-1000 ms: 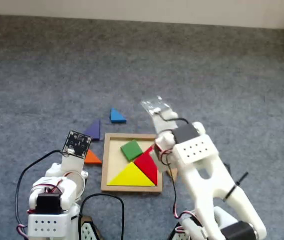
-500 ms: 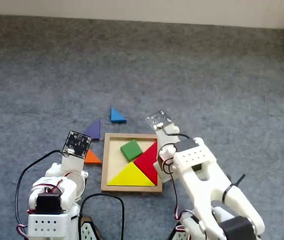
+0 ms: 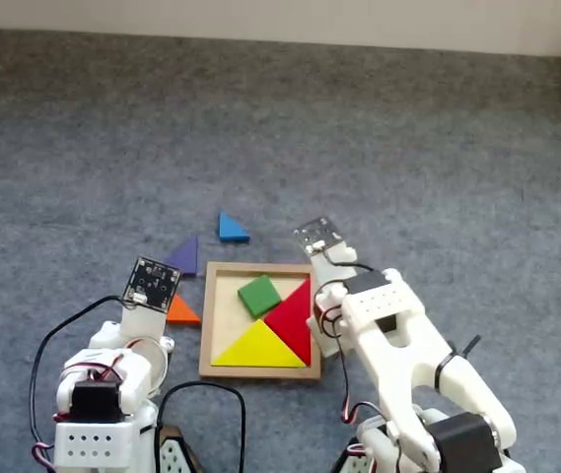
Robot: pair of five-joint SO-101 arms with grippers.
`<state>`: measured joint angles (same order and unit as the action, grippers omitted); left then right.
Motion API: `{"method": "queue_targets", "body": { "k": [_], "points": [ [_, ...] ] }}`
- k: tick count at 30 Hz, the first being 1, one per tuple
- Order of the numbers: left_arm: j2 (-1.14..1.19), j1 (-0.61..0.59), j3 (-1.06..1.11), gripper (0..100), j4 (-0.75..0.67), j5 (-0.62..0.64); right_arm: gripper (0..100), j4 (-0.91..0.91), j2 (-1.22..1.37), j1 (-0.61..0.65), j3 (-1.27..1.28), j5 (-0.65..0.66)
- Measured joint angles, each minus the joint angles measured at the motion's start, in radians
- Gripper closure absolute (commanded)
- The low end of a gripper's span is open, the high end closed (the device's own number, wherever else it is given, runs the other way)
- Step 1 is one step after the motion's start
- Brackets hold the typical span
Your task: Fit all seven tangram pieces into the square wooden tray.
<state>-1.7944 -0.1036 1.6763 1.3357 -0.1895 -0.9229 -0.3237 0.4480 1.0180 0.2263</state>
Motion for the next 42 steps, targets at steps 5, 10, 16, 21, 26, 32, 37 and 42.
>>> {"method": "queue_targets", "body": {
  "k": [5,10,16,21,26,32,37,42],
  "points": [
    [0.0,0.0,0.0,99,0.0,0.0,94.7,0.006,0.0,0.0,-0.002,0.026],
    [0.0,0.0,0.0,99,0.0,0.0,95.0,0.008,0.0,0.0,-0.002,0.035],
    [0.0,0.0,0.0,99,0.0,0.0,95.0,-0.071,0.009,0.0,-0.031,0.035],
    [0.0,0.0,0.0,99,0.0,0.0,95.0,-0.161,-0.069,0.005,-0.086,0.003],
    [0.0,0.0,0.0,99,0.0,0.0,95.0,-0.187,-0.163,0.006,-0.106,-0.069],
    [0.0,0.0,0.0,99,0.0,0.0,95.0,-0.189,-0.153,0.112,-0.192,-0.204],
    [0.0,0.0,0.0,99,0.0,0.0,94.6,-0.189,-0.057,0.204,-0.313,-0.305],
    [0.0,0.0,0.0,99,0.0,0.0,94.6,-0.187,0.106,0.322,-0.433,-0.417]
  ]
}}
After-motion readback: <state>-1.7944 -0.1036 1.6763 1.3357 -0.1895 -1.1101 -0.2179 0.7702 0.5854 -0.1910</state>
